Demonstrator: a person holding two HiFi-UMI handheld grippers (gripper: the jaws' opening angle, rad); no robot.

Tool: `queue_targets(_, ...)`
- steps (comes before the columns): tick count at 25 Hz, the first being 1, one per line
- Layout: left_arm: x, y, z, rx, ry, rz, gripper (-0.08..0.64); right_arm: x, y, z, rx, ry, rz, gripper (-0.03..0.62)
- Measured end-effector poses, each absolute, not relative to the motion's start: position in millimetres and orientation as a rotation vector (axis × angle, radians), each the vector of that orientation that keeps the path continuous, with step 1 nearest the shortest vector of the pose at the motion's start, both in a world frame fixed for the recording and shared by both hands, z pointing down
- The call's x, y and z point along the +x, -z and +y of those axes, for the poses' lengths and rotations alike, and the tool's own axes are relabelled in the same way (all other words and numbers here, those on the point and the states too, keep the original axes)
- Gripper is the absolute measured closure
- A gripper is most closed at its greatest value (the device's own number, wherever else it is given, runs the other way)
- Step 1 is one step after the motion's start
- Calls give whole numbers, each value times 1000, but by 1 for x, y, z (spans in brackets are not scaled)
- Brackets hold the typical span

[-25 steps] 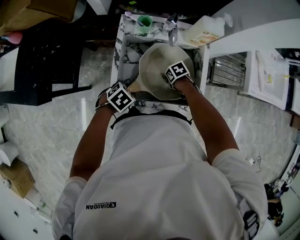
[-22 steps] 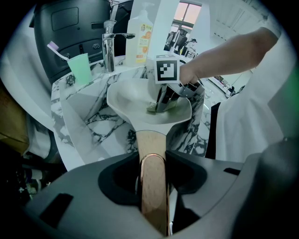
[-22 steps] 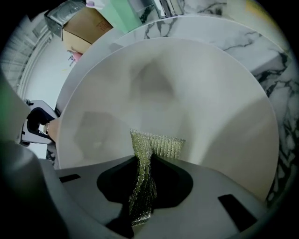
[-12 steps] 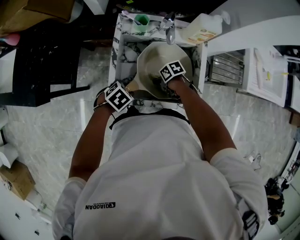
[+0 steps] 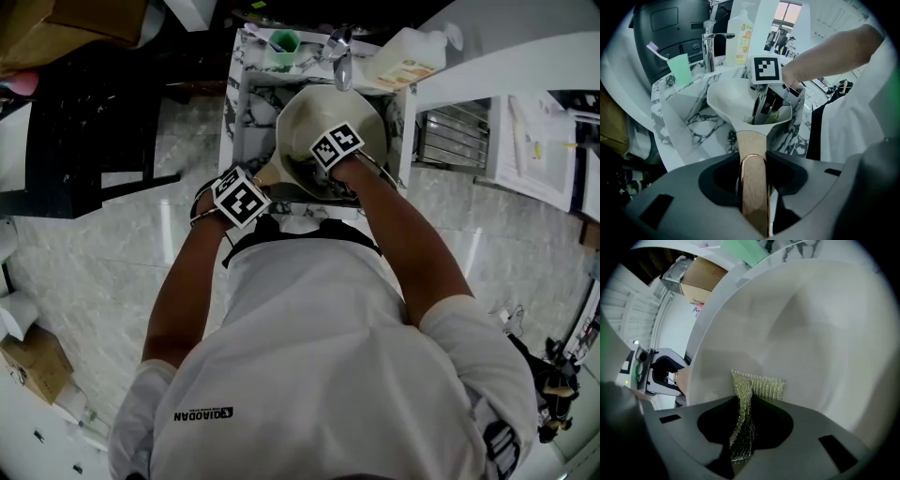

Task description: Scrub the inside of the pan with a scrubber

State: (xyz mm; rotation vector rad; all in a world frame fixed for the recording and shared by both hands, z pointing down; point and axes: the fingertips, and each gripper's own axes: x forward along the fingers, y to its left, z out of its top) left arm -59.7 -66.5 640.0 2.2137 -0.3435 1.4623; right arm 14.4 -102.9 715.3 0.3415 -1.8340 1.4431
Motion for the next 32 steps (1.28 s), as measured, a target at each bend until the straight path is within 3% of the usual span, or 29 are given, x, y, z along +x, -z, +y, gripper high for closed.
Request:
queue_targets(5, -60, -640, -66, 2212, -1462, -344, 383, 5, -701, -109, 366, -1724, -1842, 505)
queue_targets(10, -60, -639, -67, 2213, -1458, -346, 383, 1, -677, -111, 324, -1742, -1905, 505)
queue_targets(19, -58, -638, -67, 2204, -1447, -341, 383, 27, -614, -116, 554, -1559, -2144, 506)
queue_targets(32, -58, -615, -70, 2282, -1386, -387, 380, 55, -521, -90, 1272, -1238, -2355, 506)
